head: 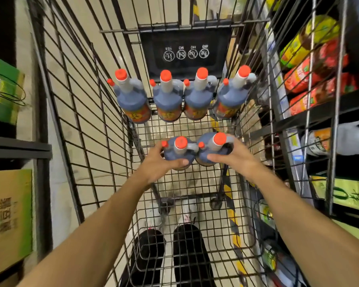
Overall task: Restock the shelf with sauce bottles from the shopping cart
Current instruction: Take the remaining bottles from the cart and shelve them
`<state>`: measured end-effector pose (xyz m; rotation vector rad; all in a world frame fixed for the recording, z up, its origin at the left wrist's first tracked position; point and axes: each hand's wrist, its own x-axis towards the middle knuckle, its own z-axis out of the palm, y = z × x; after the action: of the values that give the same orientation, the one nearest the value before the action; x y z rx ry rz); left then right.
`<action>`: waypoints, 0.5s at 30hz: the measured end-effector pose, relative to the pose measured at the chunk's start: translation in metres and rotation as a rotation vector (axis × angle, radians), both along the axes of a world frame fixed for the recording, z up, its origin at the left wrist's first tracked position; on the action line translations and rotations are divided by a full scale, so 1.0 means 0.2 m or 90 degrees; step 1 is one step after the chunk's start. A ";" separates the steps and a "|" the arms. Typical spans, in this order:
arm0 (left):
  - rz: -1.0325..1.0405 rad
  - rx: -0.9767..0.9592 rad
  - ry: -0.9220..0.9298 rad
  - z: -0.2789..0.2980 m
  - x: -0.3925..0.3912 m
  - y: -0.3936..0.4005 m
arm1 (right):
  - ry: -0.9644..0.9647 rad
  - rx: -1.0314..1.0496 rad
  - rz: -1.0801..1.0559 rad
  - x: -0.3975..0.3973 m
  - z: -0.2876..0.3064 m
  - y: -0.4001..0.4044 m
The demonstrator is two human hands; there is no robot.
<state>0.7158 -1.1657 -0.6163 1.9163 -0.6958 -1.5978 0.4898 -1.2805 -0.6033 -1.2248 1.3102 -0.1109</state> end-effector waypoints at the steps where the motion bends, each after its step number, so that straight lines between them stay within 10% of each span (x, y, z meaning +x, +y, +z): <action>1: 0.007 0.004 0.006 -0.01 0.00 0.00 | -0.006 0.023 0.008 0.00 -0.03 0.00; 15: 0.062 -0.006 -0.029 -0.04 -0.04 -0.11 | -0.066 0.010 -0.103 0.04 -0.17 -0.02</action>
<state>0.7081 -1.1875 -0.6237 1.9548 -0.6176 -1.4942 0.4981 -1.2839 -0.6381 -1.0843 1.3161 -0.2762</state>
